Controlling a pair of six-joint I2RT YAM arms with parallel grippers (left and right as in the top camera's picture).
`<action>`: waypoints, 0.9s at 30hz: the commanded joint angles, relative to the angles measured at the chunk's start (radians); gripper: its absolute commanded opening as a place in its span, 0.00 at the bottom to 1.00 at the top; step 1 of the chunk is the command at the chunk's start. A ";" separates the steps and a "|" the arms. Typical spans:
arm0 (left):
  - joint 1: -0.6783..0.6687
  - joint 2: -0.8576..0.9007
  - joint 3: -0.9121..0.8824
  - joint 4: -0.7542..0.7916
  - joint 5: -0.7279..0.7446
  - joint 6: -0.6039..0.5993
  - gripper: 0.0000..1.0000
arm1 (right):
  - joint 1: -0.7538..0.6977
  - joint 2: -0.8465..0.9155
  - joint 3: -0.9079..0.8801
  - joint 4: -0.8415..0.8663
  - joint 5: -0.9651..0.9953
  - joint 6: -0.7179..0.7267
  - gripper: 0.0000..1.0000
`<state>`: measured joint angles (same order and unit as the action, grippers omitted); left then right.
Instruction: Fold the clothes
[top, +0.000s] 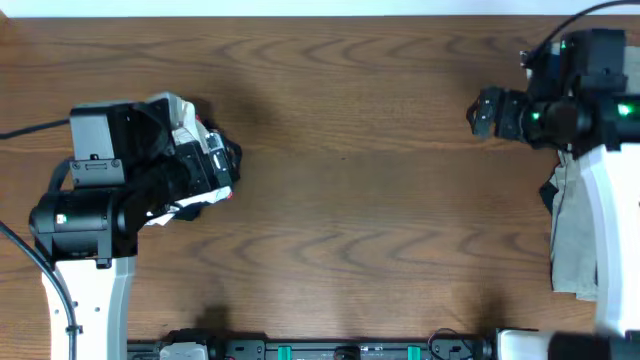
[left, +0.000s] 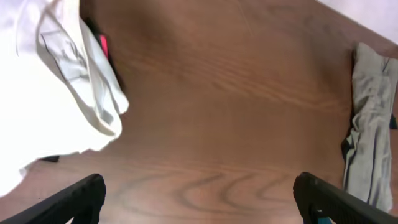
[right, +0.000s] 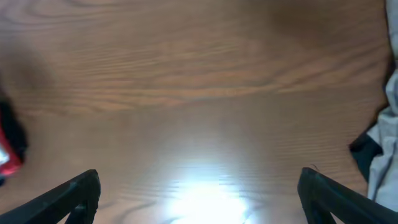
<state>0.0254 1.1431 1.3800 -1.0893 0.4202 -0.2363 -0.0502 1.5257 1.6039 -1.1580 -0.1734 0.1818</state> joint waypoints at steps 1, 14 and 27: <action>0.002 -0.002 0.019 -0.015 0.018 -0.002 0.98 | -0.103 0.078 0.028 0.024 0.084 0.004 0.99; 0.002 -0.001 0.019 -0.028 0.018 -0.002 0.98 | -0.493 0.449 0.201 0.264 -0.038 0.051 0.92; 0.002 -0.001 0.019 -0.028 0.018 -0.002 0.98 | -0.565 0.639 0.201 0.595 -0.037 0.032 0.89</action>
<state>0.0254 1.1431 1.3808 -1.1179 0.4236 -0.2363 -0.6109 2.1292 1.7836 -0.5789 -0.2054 0.2398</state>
